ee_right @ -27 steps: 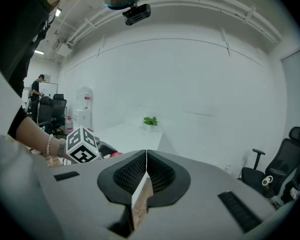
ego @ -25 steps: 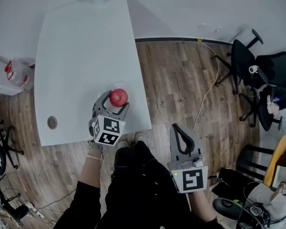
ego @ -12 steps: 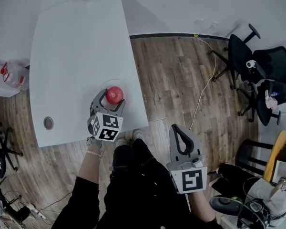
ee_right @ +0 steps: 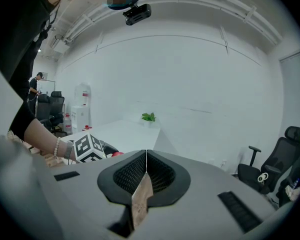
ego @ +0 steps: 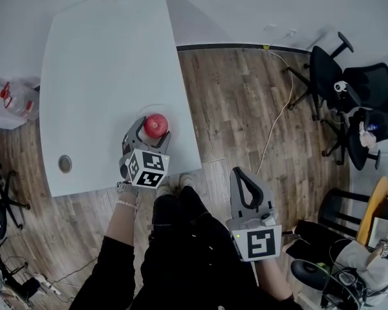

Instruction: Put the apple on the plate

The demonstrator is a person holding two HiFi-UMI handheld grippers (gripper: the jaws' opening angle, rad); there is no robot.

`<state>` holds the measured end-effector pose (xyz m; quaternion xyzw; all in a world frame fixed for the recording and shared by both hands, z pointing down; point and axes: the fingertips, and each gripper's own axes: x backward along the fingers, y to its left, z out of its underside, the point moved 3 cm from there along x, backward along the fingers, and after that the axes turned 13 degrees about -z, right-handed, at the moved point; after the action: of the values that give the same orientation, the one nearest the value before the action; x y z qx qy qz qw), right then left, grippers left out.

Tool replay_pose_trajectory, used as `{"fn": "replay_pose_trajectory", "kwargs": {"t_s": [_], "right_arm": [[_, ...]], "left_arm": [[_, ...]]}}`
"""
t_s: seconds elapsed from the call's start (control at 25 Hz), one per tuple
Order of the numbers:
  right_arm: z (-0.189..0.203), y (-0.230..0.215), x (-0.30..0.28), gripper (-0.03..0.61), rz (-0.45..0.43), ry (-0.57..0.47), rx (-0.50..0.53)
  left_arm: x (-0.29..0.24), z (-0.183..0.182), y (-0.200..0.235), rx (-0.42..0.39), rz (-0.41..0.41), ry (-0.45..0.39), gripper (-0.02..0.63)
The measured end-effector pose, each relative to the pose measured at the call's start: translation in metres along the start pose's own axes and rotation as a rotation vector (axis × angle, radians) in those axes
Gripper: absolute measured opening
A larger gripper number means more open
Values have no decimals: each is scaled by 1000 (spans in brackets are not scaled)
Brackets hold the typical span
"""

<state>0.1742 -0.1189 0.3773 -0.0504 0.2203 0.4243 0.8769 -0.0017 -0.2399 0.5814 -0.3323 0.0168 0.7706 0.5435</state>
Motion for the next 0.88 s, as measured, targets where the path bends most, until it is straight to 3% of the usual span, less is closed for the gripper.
{"fn": "replay_pose_trajectory", "kwargs": {"t_s": [0.48,0.88], "right_arm": [[-1,8,1,41,-11,-7,10],[-7,16,-2,41,-30,-21,23]], "left_arm": [[8,-3,-2,50,38,-21,350],[26,-5,10,128,13,-44,350]]}}
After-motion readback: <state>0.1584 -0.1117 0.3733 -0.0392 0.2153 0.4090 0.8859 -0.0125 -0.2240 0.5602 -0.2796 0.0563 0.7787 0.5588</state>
